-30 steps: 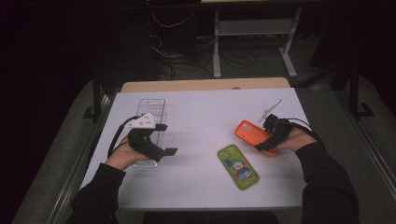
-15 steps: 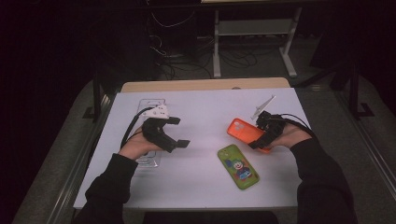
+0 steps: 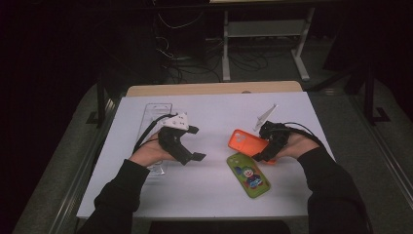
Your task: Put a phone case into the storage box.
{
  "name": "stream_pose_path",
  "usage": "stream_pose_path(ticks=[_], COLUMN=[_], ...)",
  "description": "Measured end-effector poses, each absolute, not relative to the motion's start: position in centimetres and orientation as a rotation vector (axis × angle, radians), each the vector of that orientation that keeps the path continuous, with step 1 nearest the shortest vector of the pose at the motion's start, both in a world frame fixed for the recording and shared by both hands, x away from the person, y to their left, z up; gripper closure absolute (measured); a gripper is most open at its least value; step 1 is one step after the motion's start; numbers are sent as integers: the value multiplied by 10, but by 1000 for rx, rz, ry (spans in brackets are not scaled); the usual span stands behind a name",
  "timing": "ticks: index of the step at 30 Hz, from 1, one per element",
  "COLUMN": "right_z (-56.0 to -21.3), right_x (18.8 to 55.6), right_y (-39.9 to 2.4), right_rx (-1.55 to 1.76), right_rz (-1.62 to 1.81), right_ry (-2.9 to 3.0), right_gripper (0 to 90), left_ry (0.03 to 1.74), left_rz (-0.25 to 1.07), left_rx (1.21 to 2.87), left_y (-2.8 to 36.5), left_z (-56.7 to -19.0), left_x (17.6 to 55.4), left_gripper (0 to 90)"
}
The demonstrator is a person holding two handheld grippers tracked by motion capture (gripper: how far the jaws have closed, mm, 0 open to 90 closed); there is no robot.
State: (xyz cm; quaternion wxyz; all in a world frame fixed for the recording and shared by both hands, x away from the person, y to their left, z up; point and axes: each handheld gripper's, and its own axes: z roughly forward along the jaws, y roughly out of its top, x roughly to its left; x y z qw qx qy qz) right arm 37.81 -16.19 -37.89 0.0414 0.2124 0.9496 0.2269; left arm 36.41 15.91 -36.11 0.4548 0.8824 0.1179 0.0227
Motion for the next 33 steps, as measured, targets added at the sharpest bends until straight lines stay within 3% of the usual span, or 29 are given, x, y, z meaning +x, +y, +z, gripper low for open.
stream_pose_path(ticks=[33], right_z=[-368], right_x=[375], right_y=[-58], right_rx=[174], right_rz=[658], right_ry=[3054], right_gripper=[150], left_ry=[119], left_rz=[72], left_rx=[2290], left_y=[153], left_z=[-364], left_x=[356], left_gripper=[0])
